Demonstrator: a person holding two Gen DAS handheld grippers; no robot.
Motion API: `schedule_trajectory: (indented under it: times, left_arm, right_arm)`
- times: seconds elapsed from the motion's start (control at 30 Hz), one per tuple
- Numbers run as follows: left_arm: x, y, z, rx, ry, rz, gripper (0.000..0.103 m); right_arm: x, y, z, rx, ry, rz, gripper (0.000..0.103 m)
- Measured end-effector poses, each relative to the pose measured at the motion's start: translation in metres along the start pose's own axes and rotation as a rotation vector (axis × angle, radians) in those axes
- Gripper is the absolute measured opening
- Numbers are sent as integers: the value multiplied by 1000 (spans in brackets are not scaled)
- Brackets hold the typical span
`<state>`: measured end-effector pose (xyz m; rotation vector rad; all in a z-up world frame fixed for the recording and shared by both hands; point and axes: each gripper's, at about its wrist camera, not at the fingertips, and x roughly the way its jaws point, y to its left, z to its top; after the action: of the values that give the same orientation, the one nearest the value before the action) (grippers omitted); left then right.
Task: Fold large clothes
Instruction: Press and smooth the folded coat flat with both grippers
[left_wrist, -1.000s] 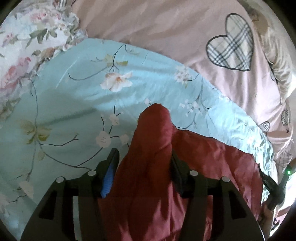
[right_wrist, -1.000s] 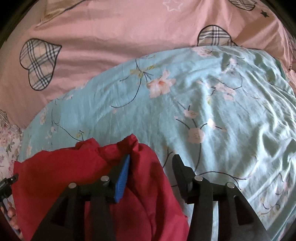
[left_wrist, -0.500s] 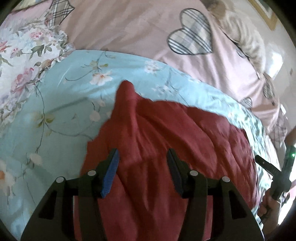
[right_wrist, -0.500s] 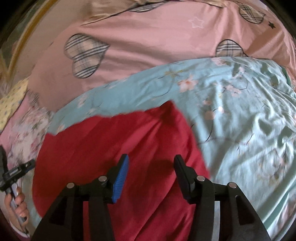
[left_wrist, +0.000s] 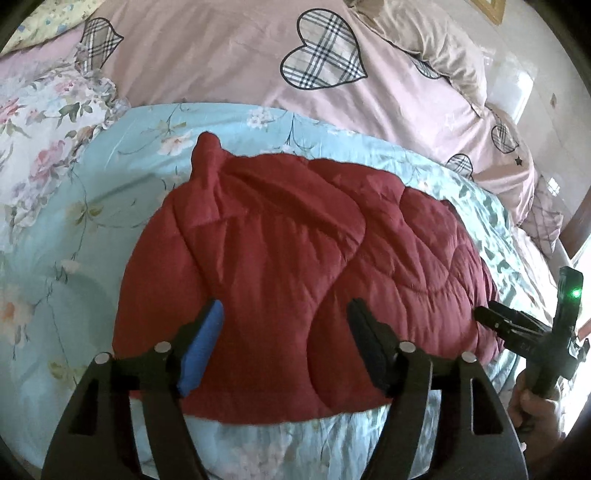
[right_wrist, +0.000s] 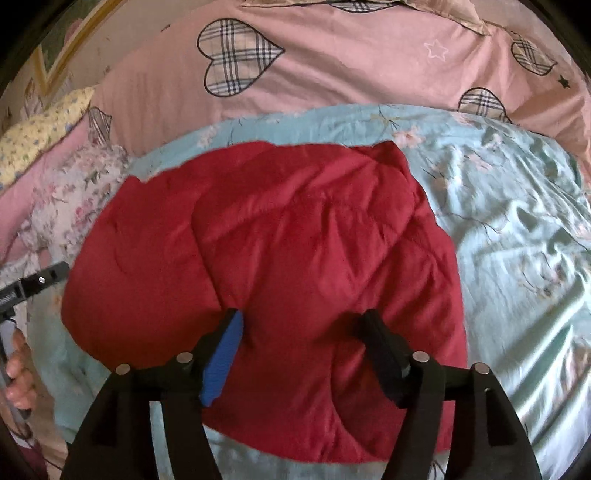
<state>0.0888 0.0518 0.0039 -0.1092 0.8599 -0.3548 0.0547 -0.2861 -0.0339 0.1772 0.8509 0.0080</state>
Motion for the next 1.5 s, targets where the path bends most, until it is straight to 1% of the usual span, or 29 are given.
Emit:
schedule_trajectory:
  times: [0.17, 0.3, 0.37, 0.4, 0.47, 0.5, 0.57, 0.6, 0.67, 0.73, 0.87, 0.93, 0.97, 1.03, 1.1, 1.13, 1.23, 1.4, 1.5]
  left_arm:
    - [0, -3, -12, -24, 14, -4, 71]
    - [7, -14, -15, 2, 30, 4, 73]
    - [13, -20, -17, 26, 34, 28, 77]
    - [18, -23, -18, 41, 37, 50, 78]
    - [34, -32, -21, 90, 54, 105, 85]
    - [41, -33, -23, 109, 62, 127, 86]
    - [51, -35, -25, 126, 71, 161, 91]
    - [55, -35, -25, 125, 74, 167, 92]
    - [59, -33, -24, 115, 83, 169, 94]
    - [62, -31, -23, 110, 93, 168, 95]
    - [64, -32, -23, 109, 96, 170, 95]
    - [64, -32, -24, 111, 95, 172, 95]
    - [63, -33, -25, 111, 95, 171, 95]
    - [63, -32, -25, 110, 97, 167, 95]
    - [64, -32, -23, 112, 98, 166, 95]
    - [64, -32, -23, 113, 98, 166, 95]
    - [66, -31, -22, 113, 97, 166, 96]
    - [66, -32, -21, 108, 103, 162, 97]
    - [56, -31, -16, 92, 88, 159, 96]
  right_arm:
    - [-3, -6, -21, 15, -11, -23, 69]
    - [-2, -6, -25, 27, -18, -22, 69]
    - [-1, -6, -25, 29, -20, -26, 69]
    - [0, -5, -25, 31, -20, -27, 69]
    - [2, -6, -25, 32, -21, -29, 70]
    - [3, -6, -25, 35, -21, -28, 70]
    - [4, -6, -24, 40, -19, -30, 71]
    - [4, -5, -23, 40, -17, -35, 71]
    - [2, -2, -21, 44, -13, -46, 71]
    - [-5, 3, -18, 44, -30, -49, 72]
    - [-17, 22, -13, 8, -65, -11, 72]
    - [-14, 36, -10, -31, -57, -4, 73]
    - [-10, 43, -9, -53, -45, -15, 73]
    - [5, 50, -8, -95, -17, -76, 73]
    - [18, 46, -5, -100, -6, -123, 74]
    - [24, 40, -4, -88, -7, -133, 79]
    - [35, 22, 2, -31, -5, -125, 85]
    - [41, 17, 5, -12, -11, -116, 87]
    - [41, 16, 5, -13, -11, -114, 87]
